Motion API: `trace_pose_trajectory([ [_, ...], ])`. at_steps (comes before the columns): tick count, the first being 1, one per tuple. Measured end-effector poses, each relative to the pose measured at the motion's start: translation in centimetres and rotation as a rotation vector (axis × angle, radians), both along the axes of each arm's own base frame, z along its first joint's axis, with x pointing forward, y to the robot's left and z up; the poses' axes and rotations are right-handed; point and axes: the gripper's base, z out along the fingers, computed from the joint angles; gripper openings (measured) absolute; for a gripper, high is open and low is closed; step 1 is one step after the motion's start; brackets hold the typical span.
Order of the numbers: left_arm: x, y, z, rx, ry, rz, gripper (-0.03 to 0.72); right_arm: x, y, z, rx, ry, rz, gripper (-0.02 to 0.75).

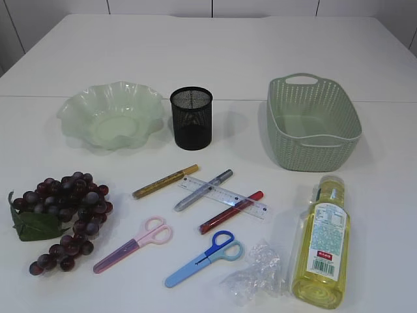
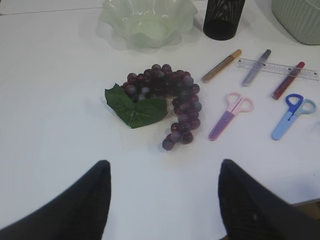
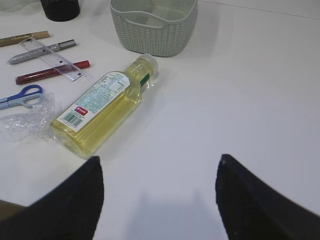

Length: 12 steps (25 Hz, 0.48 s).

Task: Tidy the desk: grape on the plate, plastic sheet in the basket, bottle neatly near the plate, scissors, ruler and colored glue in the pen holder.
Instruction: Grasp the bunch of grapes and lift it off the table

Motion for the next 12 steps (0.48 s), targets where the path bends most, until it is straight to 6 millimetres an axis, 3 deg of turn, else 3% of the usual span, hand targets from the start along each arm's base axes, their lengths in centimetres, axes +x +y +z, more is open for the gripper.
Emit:
trace_pose_trajectory([
  [12,-0.03,-0.18,0.02,-0.019,0.002,-0.013,0.488,0.0,0.0,0.0,0.0,0.0,0.0,0.541],
])
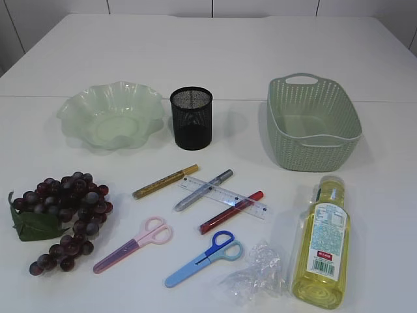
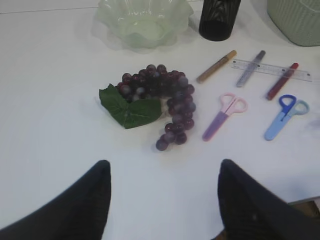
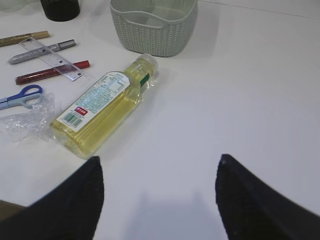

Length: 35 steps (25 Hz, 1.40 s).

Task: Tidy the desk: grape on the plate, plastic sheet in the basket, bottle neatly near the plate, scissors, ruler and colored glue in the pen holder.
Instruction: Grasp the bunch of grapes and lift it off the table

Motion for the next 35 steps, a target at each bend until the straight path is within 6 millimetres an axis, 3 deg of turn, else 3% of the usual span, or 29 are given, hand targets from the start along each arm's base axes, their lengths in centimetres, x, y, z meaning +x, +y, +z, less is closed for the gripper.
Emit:
trace_pose_trajectory([
  [9,1.7,-1.1,1.0,-0.056,0.118,-0.067,0.489,0.0,0.0,0.0,0.0,0.0,0.0,0.54],
  [17,3.5,-1.4,4.8,-0.098,0.161,-0.059,0.489,0.0,0.0,0.0,0.0,0.0,0.0,0.54],
  [24,7.0,-2.1,6.7,-0.142,0.316,-0.038,0.505,-0.2,0.0,0.2,0.044,0.042,-0.028,0.54],
  [27,9.0,-2.4,6.8,-0.185,0.398,-0.005,0.517,1.0,0.1,1.5,0.081,0.182,-0.064,0.54],
  [35,13.3,-3.0,5.1,-0.233,0.603,0.075,0.522,7.3,0.6,4.9,0.144,0.436,-0.127,0.539],
])
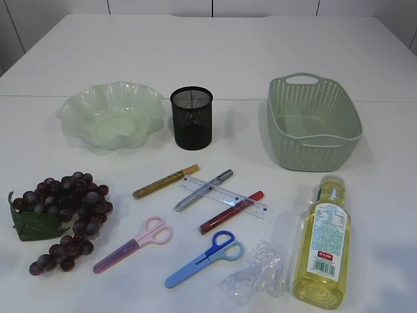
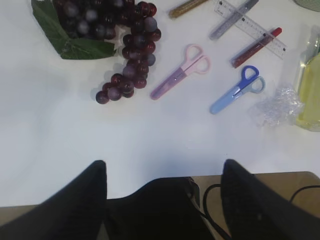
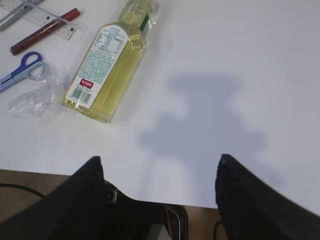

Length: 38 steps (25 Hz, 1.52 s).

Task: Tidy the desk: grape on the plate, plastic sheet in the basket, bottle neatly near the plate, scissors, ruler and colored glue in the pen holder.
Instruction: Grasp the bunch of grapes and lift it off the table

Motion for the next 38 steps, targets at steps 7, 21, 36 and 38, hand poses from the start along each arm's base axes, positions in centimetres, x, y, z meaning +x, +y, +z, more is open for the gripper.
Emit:
trace_pose_trajectory([
  [7,4.4,-1.4,-1.9,-0.147,0.11,0.081,0.522,5.2,0.9,-1.2,0.069,0.228,0.003,0.531],
  [21,13.0,-2.6,-8.7,-0.247,0.234,0.262,0.553,8.6,1.3,-3.5,0.077,0.401,0.003,0.531],
  [36,18.3,-4.6,-15.0,-0.199,0.398,0.365,0.585,8.8,1.4,-3.5,0.08,0.396,0.019,0.531],
  [38,18.4,-4.4,-15.7,-0.172,0.426,0.392,0.585,8.8,1.4,-3.5,0.078,0.395,0.023,0.531],
])
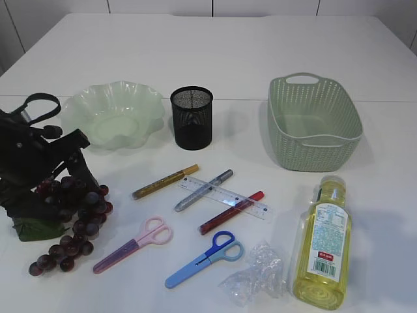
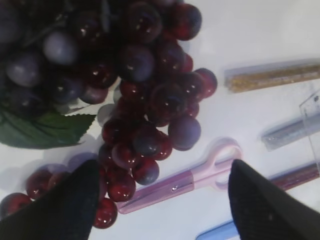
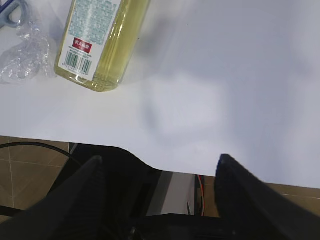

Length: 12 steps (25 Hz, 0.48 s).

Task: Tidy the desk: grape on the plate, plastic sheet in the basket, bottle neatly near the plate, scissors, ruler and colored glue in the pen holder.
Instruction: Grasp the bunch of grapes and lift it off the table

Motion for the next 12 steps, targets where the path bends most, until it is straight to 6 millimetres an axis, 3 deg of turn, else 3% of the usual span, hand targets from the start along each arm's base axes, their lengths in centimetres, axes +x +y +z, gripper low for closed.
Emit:
trace_pose_trajectory([
  [12,1.4,-0.2,-2.1,0.019,0.029,0.035,0.585,0.1,0.0,0.0,0.002,-0.017,0.005,0.531],
])
